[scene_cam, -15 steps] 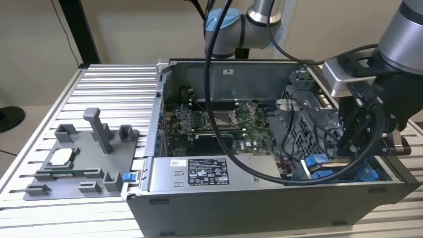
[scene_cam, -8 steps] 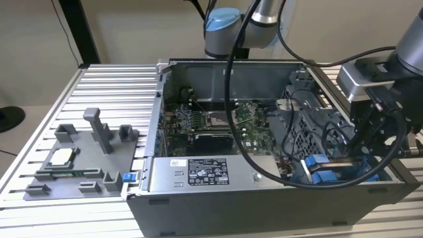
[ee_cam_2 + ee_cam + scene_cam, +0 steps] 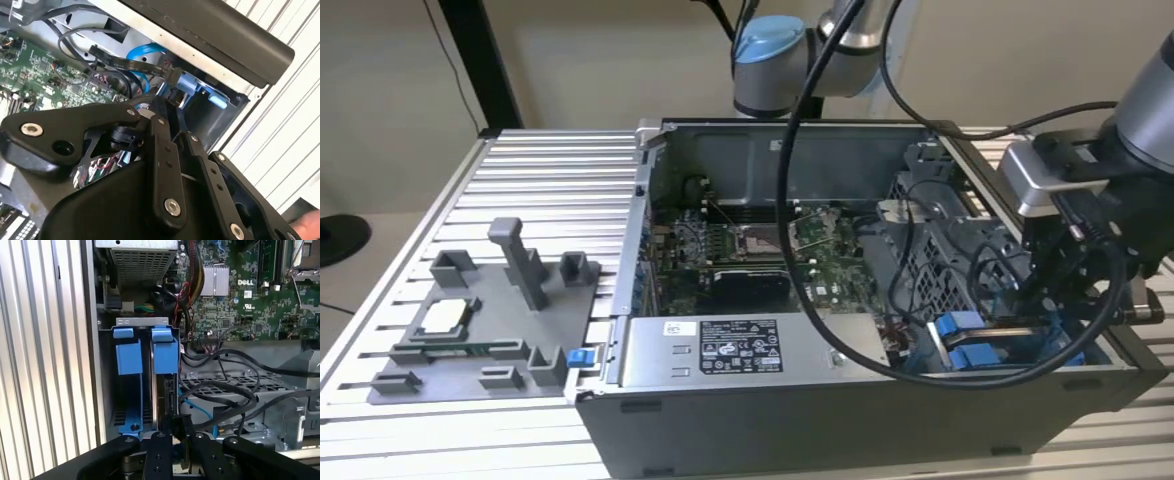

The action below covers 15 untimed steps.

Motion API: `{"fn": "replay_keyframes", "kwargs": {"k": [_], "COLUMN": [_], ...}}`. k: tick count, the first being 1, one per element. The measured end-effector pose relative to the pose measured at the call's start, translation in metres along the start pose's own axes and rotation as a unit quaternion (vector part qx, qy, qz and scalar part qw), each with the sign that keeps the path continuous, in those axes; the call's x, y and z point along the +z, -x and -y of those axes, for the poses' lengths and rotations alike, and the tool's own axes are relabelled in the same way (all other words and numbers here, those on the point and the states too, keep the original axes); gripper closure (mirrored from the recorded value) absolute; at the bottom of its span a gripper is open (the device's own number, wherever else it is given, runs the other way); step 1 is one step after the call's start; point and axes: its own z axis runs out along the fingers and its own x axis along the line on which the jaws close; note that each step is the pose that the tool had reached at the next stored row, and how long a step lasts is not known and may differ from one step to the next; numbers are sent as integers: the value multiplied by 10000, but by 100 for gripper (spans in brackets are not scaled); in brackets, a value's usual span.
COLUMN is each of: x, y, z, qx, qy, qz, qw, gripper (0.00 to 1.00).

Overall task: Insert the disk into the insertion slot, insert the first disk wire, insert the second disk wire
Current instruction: 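Insert the first disk wire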

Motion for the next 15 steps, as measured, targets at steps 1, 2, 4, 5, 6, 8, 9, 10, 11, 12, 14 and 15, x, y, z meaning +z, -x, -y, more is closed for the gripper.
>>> {"fn": "replay_keyframes", "kwargs": {"k": [1, 2, 4, 5, 6, 8, 9, 10, 11, 12, 14, 15], "x": [19, 33, 50, 55, 59, 68, 72, 75, 80, 87, 102, 116], "y": [-2, -4, -2, -3, -3, -4, -4, -5, -5, -6, -8, -9], "z": [3, 5, 8, 11, 14, 18, 19, 22, 25, 26, 26, 25], "qx": [-3, -7, -26, -46, -71, -123, -152, -181, -202, -212, -212, -210], "qy": [0, 0, 1, 1, 3, 6, 8, 10, 12, 14, 15, 16], "qz": [0, 3, 27, 38, 47, 61, 67, 75, 89, 105, 144, 165], "qw": [10000, 10000, 10000, 10000, 10000, 9999, 9999, 9998, 9998, 9997, 9997, 9996], "gripper": [100, 100, 100, 100, 100, 100, 100, 100, 100, 100, 100, 100]}}
